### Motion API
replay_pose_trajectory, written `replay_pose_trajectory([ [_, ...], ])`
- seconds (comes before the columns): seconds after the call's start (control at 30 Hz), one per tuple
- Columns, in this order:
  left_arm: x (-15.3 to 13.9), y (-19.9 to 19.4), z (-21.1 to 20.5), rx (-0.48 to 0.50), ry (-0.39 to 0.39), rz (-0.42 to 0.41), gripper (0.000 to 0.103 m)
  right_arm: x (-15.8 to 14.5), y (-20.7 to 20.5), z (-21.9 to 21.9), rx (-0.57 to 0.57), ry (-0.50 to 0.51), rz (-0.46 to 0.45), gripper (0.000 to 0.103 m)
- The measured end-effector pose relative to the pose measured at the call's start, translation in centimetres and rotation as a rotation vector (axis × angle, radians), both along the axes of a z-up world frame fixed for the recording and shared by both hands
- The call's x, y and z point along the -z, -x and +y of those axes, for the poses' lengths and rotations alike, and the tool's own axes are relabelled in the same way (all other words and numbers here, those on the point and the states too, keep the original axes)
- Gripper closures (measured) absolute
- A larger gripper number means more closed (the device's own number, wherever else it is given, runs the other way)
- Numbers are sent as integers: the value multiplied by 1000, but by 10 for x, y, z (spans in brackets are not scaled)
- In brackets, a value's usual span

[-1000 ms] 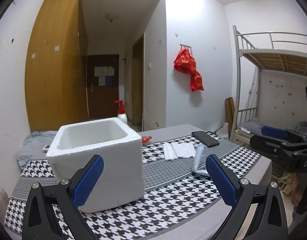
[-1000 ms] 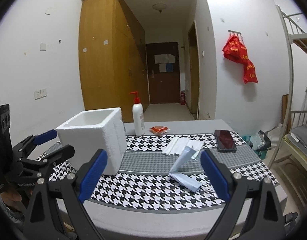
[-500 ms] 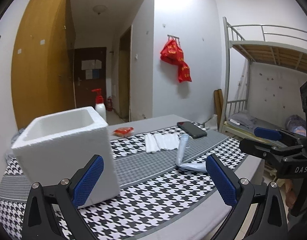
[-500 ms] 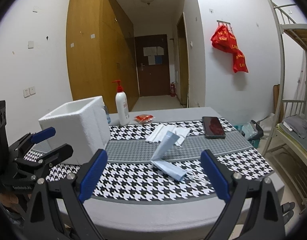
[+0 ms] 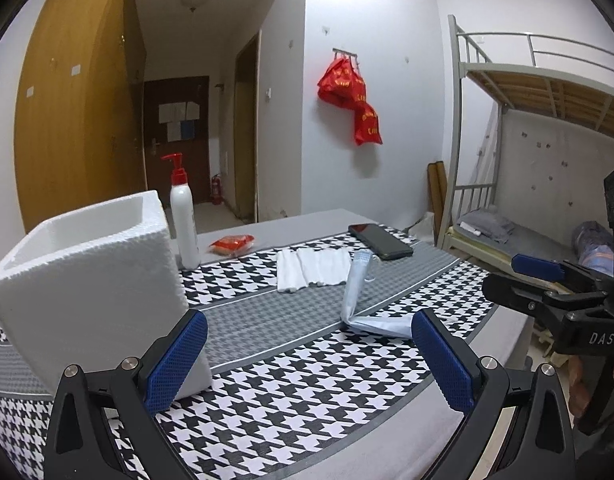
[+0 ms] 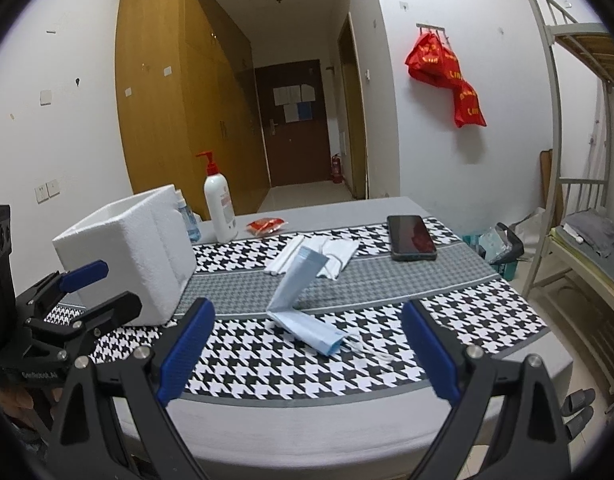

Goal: Organize soft objects
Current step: 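Move both tools toward the blue face mask on the table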

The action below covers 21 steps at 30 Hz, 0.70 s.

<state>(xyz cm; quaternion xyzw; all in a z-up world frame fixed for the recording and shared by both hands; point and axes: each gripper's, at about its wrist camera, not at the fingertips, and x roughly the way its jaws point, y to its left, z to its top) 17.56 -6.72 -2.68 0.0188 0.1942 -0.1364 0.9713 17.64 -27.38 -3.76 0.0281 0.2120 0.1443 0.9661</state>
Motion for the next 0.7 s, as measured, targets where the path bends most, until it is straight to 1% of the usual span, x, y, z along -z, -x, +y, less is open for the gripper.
replay_pose_trajectory([
  [0.3, 10, -18, -15, 7, -19, 57, 1, 12, -15, -10, -11, 2, 28, 7],
  [0.37, 13, -23, -17, 0, -20, 83, 1, 15, -19, -12, -14, -1, 35, 7],
  [0.7, 21, -41, -18, -33, -25, 125, 1, 26, -41, -18, -41, -9, 79, 7],
])
